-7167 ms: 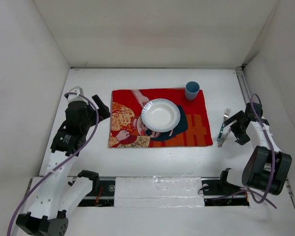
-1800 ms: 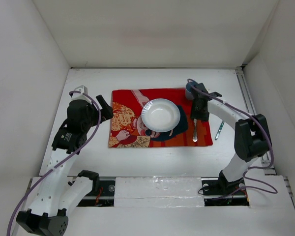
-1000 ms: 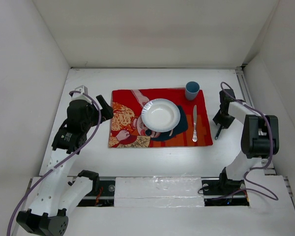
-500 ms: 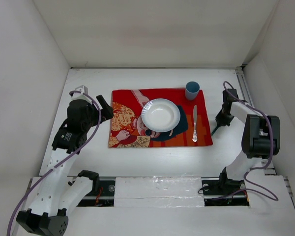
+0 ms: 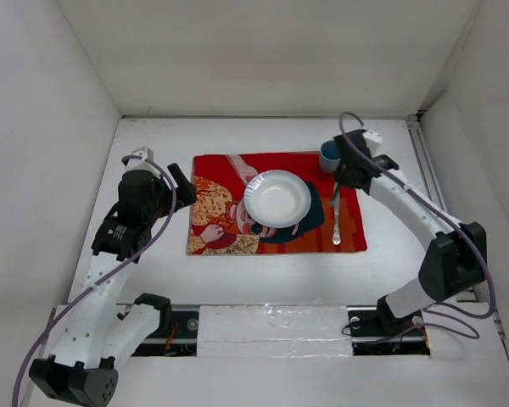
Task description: Set the dinner table for one person
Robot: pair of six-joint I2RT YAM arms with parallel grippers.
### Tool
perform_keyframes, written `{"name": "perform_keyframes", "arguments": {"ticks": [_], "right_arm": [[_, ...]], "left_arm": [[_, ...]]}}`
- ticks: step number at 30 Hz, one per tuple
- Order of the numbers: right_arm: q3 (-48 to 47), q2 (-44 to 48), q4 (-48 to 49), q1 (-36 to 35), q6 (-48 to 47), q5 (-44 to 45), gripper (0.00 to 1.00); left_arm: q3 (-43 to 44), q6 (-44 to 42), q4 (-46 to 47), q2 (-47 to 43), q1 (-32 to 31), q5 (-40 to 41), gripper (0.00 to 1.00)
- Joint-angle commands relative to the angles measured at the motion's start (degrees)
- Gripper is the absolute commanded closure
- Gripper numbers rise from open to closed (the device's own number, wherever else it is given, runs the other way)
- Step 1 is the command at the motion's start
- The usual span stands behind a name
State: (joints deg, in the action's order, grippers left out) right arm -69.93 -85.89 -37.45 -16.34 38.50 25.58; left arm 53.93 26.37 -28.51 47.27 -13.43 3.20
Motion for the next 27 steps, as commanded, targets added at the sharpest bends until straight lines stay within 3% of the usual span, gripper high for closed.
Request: {"name": "perform_keyframes", "arguments": {"ticks": [1, 2, 6, 9, 17, 27], "right_arm": [[-6.08, -3.05, -0.87, -11.23, 2.02, 0.09, 1.00], [-7.83, -4.71, -0.87, -17.18, 2.02, 0.08, 1.00], [-21.52, -16.64, -2.01, -29.32, 3.68, -0.45, 1.00], [-28.22, -22.73, -2.01, -34.35, 4.92, -3.78, 1.00], [-49.31, -43.02, -5.61, -39.03, 7.82, -7.12, 1.00], [-55.83, -53.06, -5.09, -40.09, 8.87, -8.62, 1.00]], "left_arm": [[0.91, -0.27, 1.71, -0.07, -0.28, 0.49, 0.00], [0.91, -0.27, 1.71, -0.07, -0.28, 0.49, 0.00], [0.91, -0.27, 1.71, -0.07, -0.28, 1.10, 0.00], [0.38, 0.26, 1.71, -0.07, -0.28, 1.10, 0.00], [0.38, 0.26, 1.71, -0.07, -0.28, 2.16, 0.00], [0.38, 0.26, 1.71, -0.07, -0.28, 1.63, 0.00]]}}
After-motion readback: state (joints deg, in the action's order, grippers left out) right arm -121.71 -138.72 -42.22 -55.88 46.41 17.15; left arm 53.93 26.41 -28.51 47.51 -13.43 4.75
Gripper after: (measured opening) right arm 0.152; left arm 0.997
